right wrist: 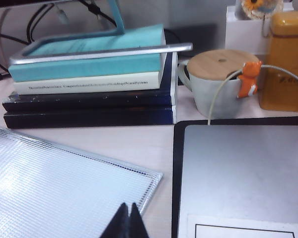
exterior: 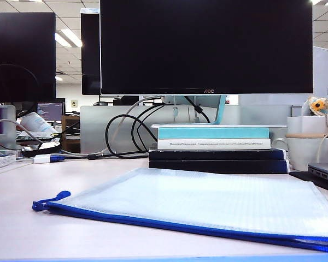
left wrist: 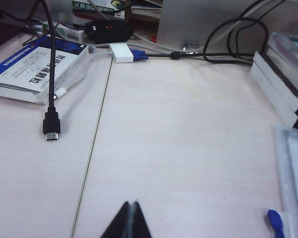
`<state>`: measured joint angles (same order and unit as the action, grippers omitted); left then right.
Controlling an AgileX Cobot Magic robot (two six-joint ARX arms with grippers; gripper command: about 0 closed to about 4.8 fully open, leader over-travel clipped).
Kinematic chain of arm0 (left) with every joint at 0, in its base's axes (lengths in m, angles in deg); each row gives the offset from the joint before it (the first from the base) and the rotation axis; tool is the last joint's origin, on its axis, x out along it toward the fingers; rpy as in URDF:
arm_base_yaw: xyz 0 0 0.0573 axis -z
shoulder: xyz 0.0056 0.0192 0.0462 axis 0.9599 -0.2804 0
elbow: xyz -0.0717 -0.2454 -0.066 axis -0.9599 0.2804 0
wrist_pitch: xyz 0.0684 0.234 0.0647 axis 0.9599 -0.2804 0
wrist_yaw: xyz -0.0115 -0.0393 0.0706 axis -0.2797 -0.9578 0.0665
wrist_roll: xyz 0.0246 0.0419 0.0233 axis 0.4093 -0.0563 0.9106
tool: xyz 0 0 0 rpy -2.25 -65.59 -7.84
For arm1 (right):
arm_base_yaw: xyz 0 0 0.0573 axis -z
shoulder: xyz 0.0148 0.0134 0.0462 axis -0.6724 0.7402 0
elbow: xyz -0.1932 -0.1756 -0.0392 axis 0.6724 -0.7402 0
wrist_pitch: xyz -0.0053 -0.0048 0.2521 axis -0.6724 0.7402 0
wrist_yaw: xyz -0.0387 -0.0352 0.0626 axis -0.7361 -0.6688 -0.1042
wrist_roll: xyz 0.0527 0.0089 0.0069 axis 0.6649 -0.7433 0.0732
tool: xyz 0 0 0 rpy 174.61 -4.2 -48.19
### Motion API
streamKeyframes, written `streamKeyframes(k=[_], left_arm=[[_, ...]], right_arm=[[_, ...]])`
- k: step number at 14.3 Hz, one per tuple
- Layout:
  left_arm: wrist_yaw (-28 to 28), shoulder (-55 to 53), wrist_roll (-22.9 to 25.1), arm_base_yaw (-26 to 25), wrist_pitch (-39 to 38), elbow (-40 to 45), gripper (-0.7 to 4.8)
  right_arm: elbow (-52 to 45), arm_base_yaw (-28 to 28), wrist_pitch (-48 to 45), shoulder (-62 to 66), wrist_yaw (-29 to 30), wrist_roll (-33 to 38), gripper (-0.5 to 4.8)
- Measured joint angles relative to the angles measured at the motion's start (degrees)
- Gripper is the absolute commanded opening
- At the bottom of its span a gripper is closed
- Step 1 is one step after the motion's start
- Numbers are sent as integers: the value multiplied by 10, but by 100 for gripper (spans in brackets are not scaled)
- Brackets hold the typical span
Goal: Pick up the transparent plastic file bag with a blue zipper and close its zipper.
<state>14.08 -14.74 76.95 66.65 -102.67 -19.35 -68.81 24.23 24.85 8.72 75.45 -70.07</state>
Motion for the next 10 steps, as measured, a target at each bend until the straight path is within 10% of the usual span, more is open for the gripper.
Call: streamKeyframes(k=[10], left_arm=[[-41,0,-122,0,24,-84,-6]], right_arm=[[62,0,-19,5,-47,88,-1]])
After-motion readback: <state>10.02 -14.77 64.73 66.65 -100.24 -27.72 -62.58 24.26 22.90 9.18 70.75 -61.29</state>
